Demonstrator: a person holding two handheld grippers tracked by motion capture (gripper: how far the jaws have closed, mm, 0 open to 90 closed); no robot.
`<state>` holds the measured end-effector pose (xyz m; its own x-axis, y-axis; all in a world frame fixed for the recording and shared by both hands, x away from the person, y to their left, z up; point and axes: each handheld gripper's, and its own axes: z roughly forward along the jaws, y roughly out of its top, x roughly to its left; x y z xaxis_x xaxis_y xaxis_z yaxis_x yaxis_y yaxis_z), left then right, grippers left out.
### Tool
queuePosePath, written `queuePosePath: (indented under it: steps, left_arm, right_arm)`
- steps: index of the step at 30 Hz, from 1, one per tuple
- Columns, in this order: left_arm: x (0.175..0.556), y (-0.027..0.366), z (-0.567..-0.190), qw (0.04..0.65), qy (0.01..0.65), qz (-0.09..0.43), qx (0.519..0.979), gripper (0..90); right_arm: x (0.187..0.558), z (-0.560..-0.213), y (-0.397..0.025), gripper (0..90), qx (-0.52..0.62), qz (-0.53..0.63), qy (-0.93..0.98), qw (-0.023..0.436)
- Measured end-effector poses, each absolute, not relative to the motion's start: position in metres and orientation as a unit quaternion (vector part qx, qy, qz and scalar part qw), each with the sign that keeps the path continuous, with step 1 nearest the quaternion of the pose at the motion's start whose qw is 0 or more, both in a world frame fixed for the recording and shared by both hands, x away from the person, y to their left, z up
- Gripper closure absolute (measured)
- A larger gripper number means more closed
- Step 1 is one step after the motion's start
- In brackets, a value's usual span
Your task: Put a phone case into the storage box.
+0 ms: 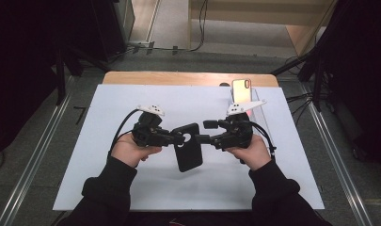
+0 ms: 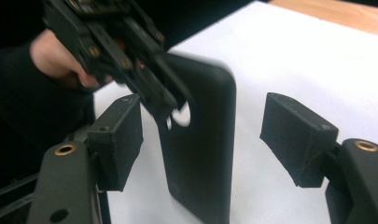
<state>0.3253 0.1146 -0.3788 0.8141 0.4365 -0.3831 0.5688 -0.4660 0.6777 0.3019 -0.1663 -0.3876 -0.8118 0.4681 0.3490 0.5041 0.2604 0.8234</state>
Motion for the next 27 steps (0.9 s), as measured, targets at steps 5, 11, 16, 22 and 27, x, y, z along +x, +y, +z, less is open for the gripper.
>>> queuePosePath:
  steps: [5,11,16,22,27]
  left_arm:
    - [0.328,0.121,-0.377,0.426,0.322,-0.054,0.844,76.4]
    - [0.329,0.126,-0.374,0.425,0.346,-0.033,0.836,76.4]
    - [0.329,0.126,-0.372,0.426,0.360,-0.028,0.829,76.3]
    - [0.328,0.125,-0.371,0.419,0.381,-0.023,0.824,76.4]
    - [0.327,0.123,-0.371,0.414,0.392,-0.021,0.821,76.4]
  right_arm:
    - [0.302,-0.396,-0.163,23.0,-0.300,-0.509,-0.807,0.003]
    - [0.305,-0.407,-0.157,0.0,-0.319,-0.489,-0.812,-0.003]
    - [0.304,-0.412,-0.152,0.0,-0.337,-0.480,-0.810,-0.003]
    - [0.300,-0.420,-0.143,0.0,-0.357,-0.476,-0.803,-0.028]
    - [0.297,-0.424,-0.135,0.0,-0.379,-0.477,-0.791,-0.050]
